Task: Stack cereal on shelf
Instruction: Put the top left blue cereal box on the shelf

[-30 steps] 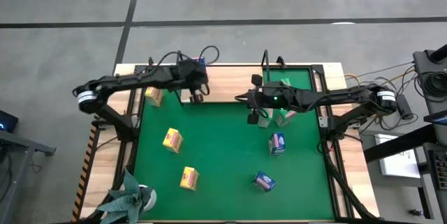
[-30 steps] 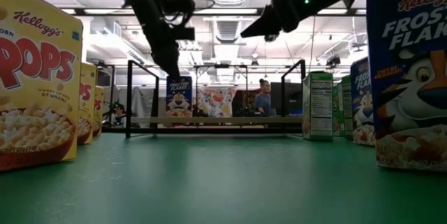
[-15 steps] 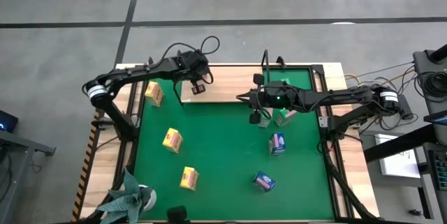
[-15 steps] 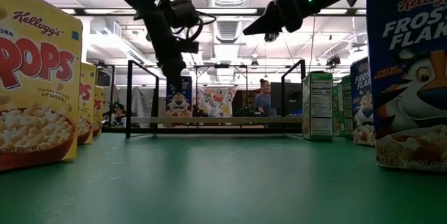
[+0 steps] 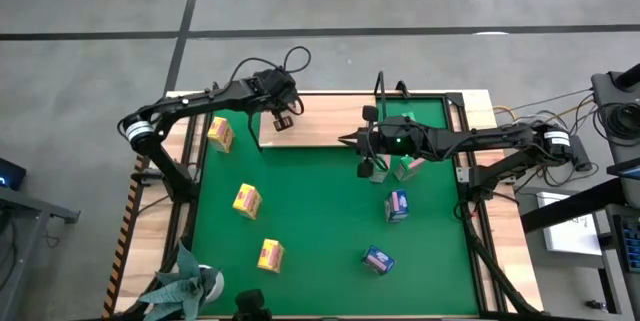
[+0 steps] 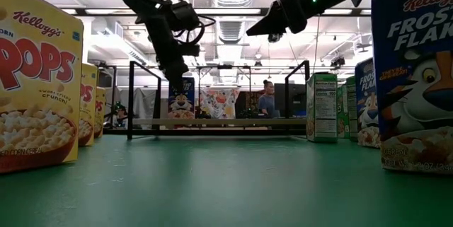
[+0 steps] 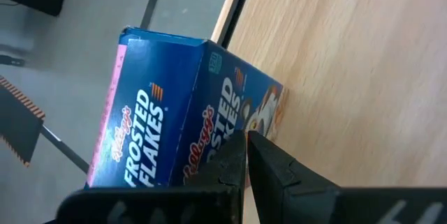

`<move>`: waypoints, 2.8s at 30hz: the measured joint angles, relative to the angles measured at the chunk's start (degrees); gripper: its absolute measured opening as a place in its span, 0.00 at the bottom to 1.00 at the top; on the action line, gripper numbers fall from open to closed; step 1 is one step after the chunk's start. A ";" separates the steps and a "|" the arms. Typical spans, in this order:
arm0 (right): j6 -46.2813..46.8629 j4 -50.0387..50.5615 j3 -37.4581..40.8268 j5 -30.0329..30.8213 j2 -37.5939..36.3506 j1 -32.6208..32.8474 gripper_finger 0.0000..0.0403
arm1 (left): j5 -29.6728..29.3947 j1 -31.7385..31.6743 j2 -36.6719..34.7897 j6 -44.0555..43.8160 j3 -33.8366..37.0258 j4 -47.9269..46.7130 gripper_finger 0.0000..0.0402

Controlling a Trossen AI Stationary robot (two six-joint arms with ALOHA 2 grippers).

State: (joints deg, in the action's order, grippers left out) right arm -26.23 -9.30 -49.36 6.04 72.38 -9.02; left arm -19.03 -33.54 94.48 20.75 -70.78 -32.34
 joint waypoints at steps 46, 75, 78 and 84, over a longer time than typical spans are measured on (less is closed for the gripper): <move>-0.38 0.02 0.00 0.00 0.04 0.00 0.02 | -0.05 -1.37 0.00 -0.26 0.09 -0.87 0.00; -0.38 0.04 0.00 0.00 0.04 0.00 0.02 | 0.17 6.19 -0.85 -5.22 -8.14 -10.13 0.00; -0.38 0.10 0.00 0.00 0.04 0.00 0.02 | 0.17 8.38 -0.88 -7.23 -12.24 -14.86 0.00; -0.38 0.13 0.00 -0.01 0.04 0.00 0.02 | 2.79 9.99 -0.98 -5.05 -16.59 -20.28 0.00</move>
State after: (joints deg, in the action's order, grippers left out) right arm -26.61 -9.17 -49.36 6.04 72.42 -9.02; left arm -16.23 -23.55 93.49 15.70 -87.37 -52.62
